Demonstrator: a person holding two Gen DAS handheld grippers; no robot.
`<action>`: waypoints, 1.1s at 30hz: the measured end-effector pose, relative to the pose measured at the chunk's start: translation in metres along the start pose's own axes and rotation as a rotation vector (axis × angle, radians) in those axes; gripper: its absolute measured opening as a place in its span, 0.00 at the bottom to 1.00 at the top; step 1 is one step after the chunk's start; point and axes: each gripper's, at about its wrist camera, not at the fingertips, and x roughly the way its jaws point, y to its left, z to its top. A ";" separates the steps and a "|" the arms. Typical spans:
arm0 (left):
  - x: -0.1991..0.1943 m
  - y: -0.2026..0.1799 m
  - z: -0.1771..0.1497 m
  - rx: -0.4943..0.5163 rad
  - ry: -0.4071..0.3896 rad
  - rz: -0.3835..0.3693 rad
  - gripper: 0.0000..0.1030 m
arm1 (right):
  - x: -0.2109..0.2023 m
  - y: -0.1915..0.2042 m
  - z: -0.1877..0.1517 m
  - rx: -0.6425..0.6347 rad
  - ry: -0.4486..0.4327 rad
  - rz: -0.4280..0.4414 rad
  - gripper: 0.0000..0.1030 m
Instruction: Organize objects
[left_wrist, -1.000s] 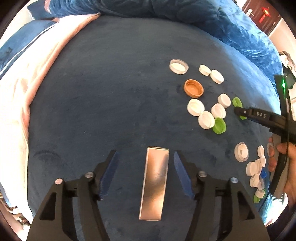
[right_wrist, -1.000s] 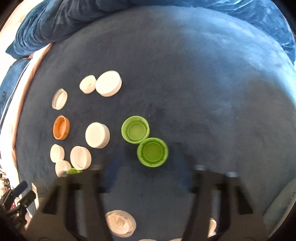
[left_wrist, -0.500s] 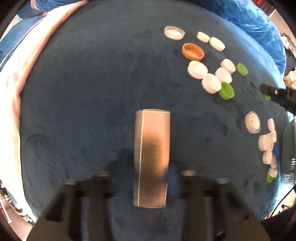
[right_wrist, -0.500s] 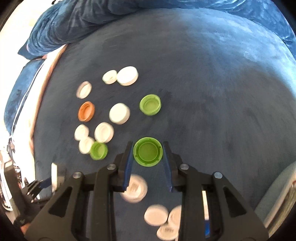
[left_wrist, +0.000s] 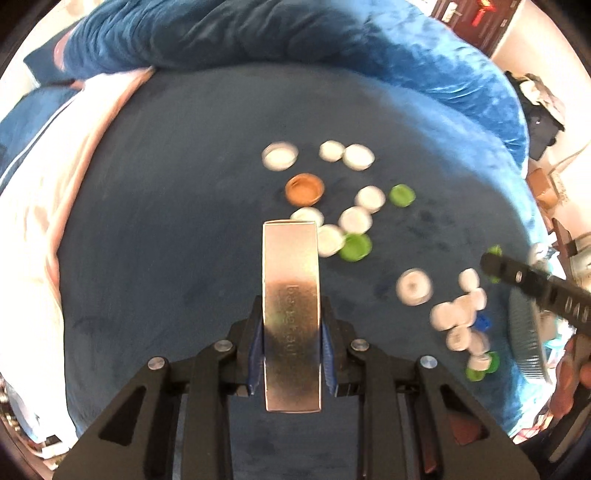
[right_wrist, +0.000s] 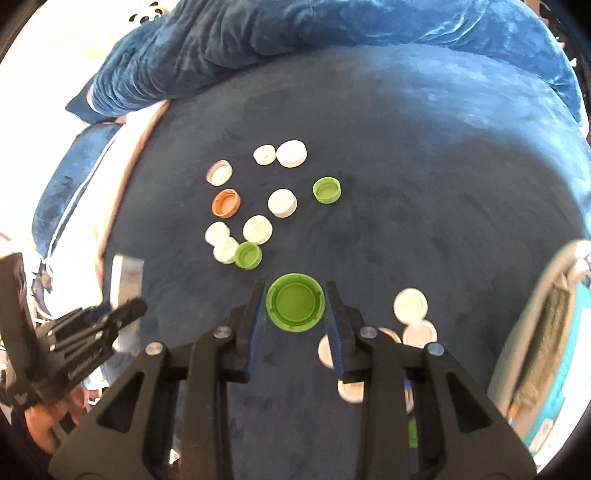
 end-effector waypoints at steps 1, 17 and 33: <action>-0.006 -0.007 0.002 0.009 -0.009 -0.008 0.26 | -0.008 -0.003 -0.003 0.003 -0.012 0.000 0.30; -0.034 -0.151 0.025 0.220 -0.065 -0.168 0.26 | -0.100 -0.107 -0.041 0.229 -0.174 -0.073 0.30; -0.023 -0.376 0.010 0.535 -0.054 -0.395 0.26 | -0.169 -0.247 -0.107 0.610 -0.338 -0.127 0.30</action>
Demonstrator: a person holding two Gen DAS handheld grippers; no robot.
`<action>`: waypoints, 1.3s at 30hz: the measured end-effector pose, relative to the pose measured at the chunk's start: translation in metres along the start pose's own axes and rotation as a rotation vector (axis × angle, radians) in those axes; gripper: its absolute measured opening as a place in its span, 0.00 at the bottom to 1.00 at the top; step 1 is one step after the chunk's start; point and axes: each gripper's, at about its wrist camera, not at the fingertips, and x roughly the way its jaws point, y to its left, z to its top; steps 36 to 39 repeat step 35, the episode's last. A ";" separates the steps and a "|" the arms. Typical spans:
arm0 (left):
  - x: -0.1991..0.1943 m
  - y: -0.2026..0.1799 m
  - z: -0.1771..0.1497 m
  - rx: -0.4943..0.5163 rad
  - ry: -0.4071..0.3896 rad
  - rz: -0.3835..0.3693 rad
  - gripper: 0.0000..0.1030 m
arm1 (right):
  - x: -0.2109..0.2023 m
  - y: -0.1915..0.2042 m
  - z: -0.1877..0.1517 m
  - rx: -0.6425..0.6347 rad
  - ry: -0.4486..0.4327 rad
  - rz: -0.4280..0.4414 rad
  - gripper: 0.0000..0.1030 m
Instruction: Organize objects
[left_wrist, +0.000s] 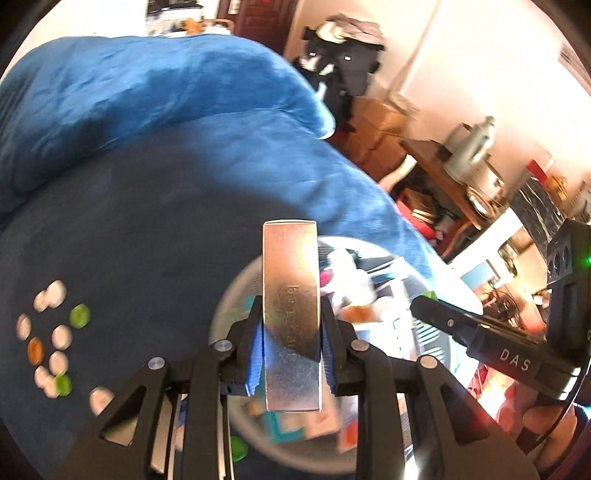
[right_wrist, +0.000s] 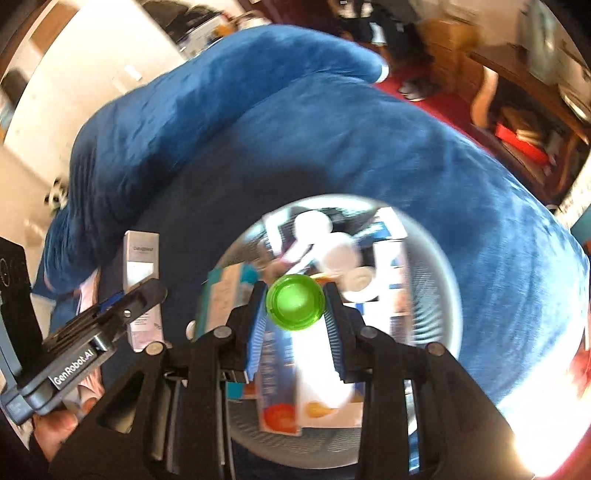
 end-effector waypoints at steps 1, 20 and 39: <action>0.006 -0.008 0.004 0.009 0.002 -0.008 0.26 | -0.001 -0.005 0.001 0.015 -0.005 0.001 0.30; 0.020 -0.020 0.000 -0.011 -0.036 0.054 0.93 | -0.006 -0.038 0.012 0.095 -0.033 0.001 0.96; -0.009 0.001 -0.029 -0.069 -0.051 0.043 0.94 | -0.013 -0.014 0.006 0.024 -0.067 -0.001 0.96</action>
